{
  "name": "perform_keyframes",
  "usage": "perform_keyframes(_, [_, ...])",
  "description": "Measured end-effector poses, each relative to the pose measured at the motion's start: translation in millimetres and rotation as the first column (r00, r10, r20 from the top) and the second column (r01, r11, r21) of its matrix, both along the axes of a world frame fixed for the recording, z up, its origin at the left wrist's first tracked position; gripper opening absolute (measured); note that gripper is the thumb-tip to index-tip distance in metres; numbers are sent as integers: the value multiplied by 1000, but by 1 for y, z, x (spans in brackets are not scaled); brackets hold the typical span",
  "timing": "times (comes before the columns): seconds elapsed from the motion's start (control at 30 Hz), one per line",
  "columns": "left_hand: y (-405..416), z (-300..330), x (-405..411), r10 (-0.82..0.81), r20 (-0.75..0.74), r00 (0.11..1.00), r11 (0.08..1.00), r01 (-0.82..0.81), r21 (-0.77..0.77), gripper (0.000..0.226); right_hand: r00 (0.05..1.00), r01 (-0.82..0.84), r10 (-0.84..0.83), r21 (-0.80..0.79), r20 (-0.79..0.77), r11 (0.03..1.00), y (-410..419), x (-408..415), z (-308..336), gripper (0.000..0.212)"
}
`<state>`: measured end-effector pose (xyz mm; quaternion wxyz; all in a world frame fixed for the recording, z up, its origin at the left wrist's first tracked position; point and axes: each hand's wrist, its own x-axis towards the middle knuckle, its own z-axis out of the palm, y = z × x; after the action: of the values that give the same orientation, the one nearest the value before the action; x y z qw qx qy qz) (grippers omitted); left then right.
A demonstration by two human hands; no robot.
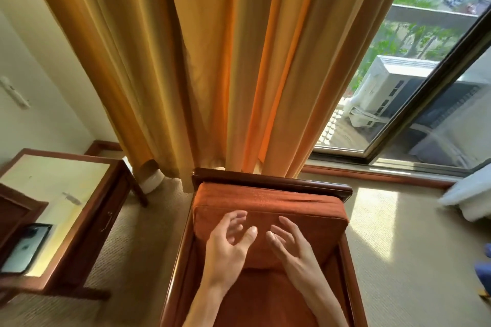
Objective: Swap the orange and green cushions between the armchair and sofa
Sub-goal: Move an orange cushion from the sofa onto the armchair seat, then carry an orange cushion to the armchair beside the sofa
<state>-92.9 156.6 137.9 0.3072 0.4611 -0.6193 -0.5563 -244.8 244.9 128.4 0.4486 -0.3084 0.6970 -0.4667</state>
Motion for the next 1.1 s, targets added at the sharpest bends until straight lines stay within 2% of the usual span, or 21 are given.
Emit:
perform_keyframes(0.13, [37,14,41,-11,71,997,1000,11,-2,46,999,-44,43,-86,-10,995,25,52,20,82])
perform_keyframes(0.3, [84,52,103,124,126,984,988,-110,-110,73,976,-210,196,-172,-97,962,56,86,56,74])
perform_keyframes(0.47, [170,77,152,296,117,948,946,-274,-176,77,934,-357,339,-248,-111,901,107,137,73,84])
perform_keyframes(0.63, [256,78,222,505,179,844,857,-466,-220,81,853,-521,508,-254,-117,815,158,204,73,93])
perform_keyframes(0.77, [325,80,302,668,231,708,744,-627,-230,87,707,-704,692,-243,-148,667,190,285,83,100])
perform_keyframes(0.83, [362,81,345,763,235,602,646,-721,-249,89,611,-786,771,-250,-178,565,207,334,89,98])
perform_keyframes(0.97, [455,83,433,887,266,376,443,-856,-266,97,359,-917,908,-261,-215,301,255,443,98,90])
perform_keyframes(1.1, [571,81,526,936,323,139,228,-940,-255,102,113,-963,969,-263,-219,53,335,568,95,99])
